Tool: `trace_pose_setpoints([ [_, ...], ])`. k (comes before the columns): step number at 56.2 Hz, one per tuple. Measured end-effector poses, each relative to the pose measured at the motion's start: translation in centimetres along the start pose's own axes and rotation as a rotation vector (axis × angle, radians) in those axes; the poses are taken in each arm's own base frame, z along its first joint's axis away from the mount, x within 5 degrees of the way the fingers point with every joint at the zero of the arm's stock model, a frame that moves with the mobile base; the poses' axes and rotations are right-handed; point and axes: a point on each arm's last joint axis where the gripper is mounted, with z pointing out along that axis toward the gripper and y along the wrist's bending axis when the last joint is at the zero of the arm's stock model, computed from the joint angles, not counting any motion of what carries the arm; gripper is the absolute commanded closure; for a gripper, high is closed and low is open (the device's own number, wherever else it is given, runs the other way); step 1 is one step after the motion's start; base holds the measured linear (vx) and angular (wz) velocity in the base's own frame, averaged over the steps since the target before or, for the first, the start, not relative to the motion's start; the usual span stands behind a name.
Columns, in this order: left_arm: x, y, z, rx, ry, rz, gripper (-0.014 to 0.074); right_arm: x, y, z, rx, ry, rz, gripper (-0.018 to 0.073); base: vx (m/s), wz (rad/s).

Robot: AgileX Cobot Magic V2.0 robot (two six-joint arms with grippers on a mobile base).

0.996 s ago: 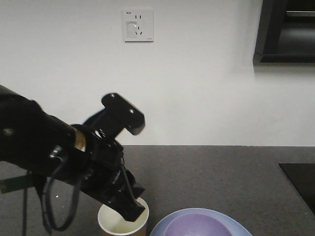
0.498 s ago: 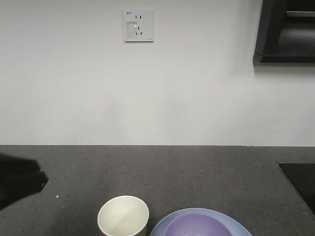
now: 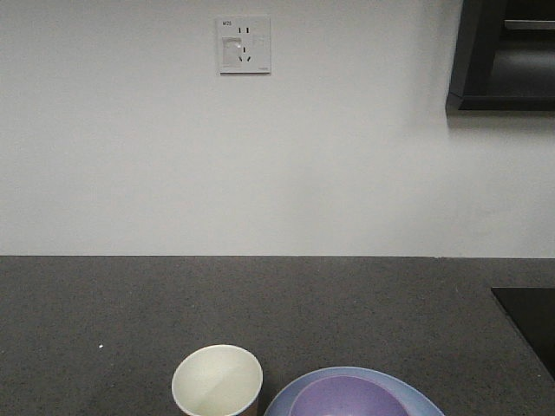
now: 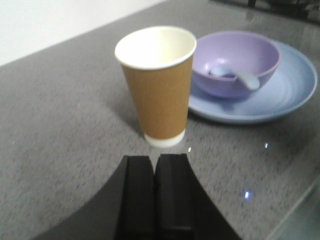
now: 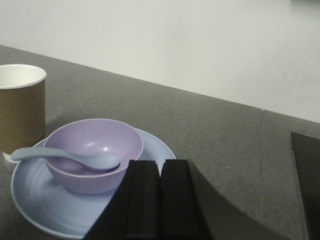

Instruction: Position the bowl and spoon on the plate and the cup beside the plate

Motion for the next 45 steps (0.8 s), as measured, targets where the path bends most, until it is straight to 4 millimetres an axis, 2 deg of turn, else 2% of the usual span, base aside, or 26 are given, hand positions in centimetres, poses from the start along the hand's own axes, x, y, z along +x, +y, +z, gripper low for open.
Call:
trace_pose_setpoints([
  [10,-0.58,-0.13,0.08,0.013,-0.101,-0.012,0.0599,-0.17,-0.06,0.00,0.007,-0.018,0.000,0.0568,0.00,0.00],
  [45,-0.59,-0.14,0.10,0.014,-0.109,-0.014,0.0599,-0.17,-0.06,0.00,0.007,-0.018,-0.003,0.0568,0.00,0.00],
])
